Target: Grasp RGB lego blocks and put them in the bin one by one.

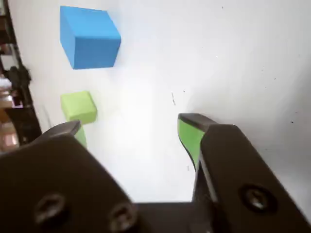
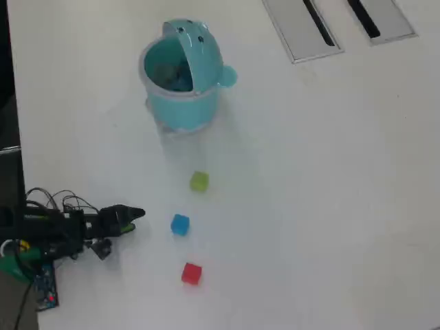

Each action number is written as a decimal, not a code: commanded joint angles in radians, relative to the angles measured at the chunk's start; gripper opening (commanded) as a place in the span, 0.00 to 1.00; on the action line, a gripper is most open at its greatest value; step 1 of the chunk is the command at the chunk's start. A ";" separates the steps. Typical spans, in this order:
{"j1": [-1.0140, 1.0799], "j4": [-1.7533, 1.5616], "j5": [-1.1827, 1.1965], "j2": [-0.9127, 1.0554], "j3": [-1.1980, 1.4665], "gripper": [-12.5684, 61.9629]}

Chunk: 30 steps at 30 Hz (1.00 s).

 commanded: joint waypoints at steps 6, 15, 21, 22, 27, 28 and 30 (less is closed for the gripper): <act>-0.006 0.058 0.026 0.046 0.072 0.63; -0.028 0.025 0.017 0.051 0.072 0.63; -0.021 -0.147 0.012 0.054 0.072 0.61; -0.017 -0.172 0.003 0.054 0.072 0.61; 0.020 -0.311 -0.052 0.054 0.072 0.61; 0.025 -0.339 -0.066 0.054 0.072 0.61; 0.038 -0.393 -0.089 0.054 0.072 0.61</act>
